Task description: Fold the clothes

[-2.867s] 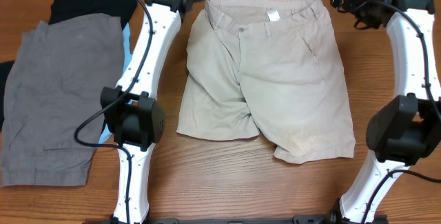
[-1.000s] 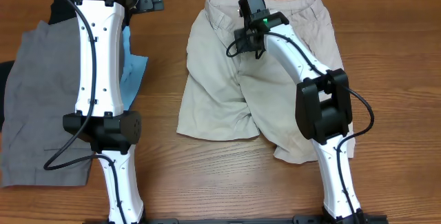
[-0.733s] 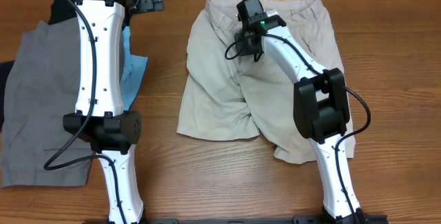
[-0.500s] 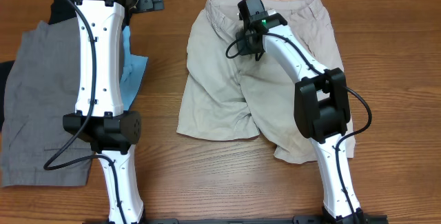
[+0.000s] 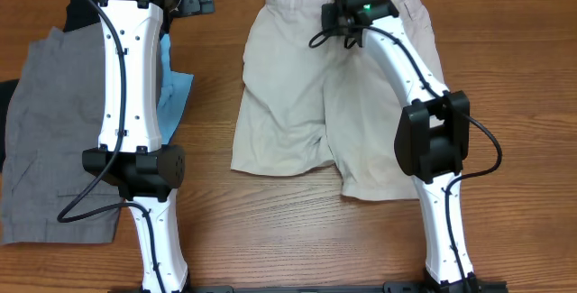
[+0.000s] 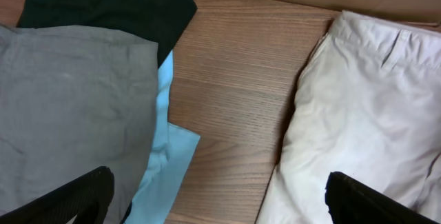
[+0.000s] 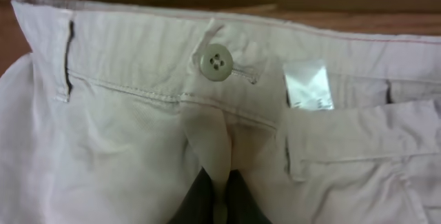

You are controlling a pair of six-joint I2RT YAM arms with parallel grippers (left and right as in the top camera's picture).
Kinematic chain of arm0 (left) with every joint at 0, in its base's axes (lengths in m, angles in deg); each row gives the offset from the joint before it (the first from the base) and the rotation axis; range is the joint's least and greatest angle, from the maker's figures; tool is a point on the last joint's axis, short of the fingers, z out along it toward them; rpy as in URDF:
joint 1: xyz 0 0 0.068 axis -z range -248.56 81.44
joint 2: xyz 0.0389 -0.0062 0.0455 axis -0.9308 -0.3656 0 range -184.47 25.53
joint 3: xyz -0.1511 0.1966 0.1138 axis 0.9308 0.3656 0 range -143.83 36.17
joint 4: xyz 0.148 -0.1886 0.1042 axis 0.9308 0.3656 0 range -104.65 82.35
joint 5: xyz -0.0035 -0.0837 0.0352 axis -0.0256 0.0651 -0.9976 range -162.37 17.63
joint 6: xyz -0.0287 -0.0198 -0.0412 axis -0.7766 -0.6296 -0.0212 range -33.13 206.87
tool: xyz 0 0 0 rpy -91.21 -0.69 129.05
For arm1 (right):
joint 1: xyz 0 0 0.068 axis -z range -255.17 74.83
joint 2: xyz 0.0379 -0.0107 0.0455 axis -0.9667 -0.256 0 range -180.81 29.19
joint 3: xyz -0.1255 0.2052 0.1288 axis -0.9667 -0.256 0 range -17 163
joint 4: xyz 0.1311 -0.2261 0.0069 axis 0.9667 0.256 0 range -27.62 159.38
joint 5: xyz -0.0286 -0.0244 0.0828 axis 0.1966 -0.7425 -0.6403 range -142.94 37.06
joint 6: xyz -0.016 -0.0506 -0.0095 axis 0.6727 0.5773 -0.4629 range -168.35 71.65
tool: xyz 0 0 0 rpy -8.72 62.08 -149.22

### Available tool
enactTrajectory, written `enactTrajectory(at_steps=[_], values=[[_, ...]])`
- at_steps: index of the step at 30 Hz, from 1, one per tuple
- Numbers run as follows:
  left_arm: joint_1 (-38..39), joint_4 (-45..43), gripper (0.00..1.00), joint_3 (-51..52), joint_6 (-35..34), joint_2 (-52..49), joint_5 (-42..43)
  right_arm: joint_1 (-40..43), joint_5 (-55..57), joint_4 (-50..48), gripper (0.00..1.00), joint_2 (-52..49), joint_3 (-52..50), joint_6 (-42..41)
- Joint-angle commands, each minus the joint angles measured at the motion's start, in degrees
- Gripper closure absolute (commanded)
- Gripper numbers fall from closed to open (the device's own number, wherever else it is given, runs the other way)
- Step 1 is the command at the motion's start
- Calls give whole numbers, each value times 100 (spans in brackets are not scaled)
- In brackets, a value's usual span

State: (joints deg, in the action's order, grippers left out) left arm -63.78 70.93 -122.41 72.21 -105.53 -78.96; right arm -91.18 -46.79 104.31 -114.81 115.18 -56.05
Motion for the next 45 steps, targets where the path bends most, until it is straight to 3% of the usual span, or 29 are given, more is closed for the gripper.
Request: enactTrajectory(at_steps=[1, 4, 5, 6, 7, 15, 20, 25, 29, 37, 45], values=[[11, 13, 0, -2, -72, 9, 46, 205, 7, -321, 96, -306, 127, -151], [11, 24, 0, -2, -57, 9, 46, 293, -50, -566, 93, -470, 127, -151], [11, 24, 0, -2, -55, 9, 46, 315, -90, -595, 67, -498, 127, -151], [11, 20, 0, -2, -55, 9, 46, 332, -114, -608, 9, -538, 127, -151], [11, 15, 0, -2, -55, 9, 46, 348, -114, -584, 0, -540, 127, -153], [7, -59, 0, -2, -11, 9, 26, 367, -175, 640, 0, 358, 446, -457], [4, -44, 0, -2, 229, 9, 4, 352, -1038, 1967, 0, 1270, 483, -457], [-2, 44, 0, -2, 295, 9, 28, 260, -1526, 3534, 0, 1311, 442, -509], [0, 153, 0, -2, 315, 9, 28, 225, -1093, 4378, 0, 1209, 11, -1224], [24, 164, 0, -2, 496, 7, 81, 448, -1019, 3818, 0, 1209, -1596, -1641], [138, 153, 0, -2, 1329, -162, 798, 892, -1248, 2870, 0, 1209, -2785, -1602]])
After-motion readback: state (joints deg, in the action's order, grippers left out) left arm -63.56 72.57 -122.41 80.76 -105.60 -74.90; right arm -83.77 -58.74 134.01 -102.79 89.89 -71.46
